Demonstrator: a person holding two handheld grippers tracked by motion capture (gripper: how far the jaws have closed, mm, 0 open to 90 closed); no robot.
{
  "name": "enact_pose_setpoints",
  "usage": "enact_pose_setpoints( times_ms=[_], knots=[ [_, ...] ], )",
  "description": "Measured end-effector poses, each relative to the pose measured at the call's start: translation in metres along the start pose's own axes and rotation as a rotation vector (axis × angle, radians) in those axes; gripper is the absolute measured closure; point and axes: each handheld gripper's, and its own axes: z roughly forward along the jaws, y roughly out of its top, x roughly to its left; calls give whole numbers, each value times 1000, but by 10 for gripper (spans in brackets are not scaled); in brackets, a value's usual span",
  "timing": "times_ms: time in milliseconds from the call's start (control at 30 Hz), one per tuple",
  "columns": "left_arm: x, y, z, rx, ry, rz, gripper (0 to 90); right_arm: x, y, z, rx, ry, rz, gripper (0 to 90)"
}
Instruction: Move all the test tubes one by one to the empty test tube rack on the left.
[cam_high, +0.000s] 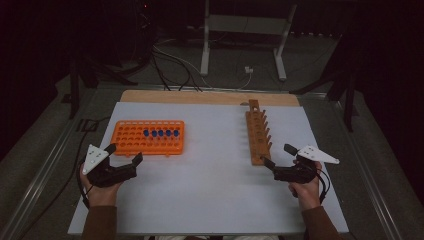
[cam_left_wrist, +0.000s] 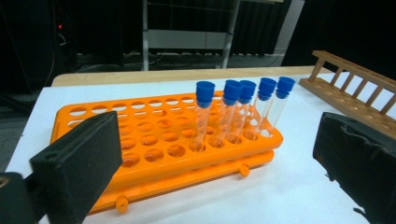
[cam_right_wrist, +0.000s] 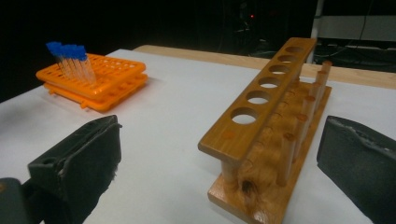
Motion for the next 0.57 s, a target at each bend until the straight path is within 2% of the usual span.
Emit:
enact_pose_setpoints(
  times_ms=[200, 367, 467, 567],
  knots=[
    [-6, -3, -6, 12, -8, 28, 6, -2, -9, -6, -24, 0, 13, 0],
    [-6, -6, -9, 10, -12, 19, 6, 0, -12, -12, -31, -14, -10, 0],
    [-6, -8, -8, 13, -8, 23, 6, -1, -15, -14, -34, -19, -6, 0],
    [-4, -9, -9, 9, -1, 8, 6, -3, -15, -16, -38, -24, 5, 0]
  ],
)
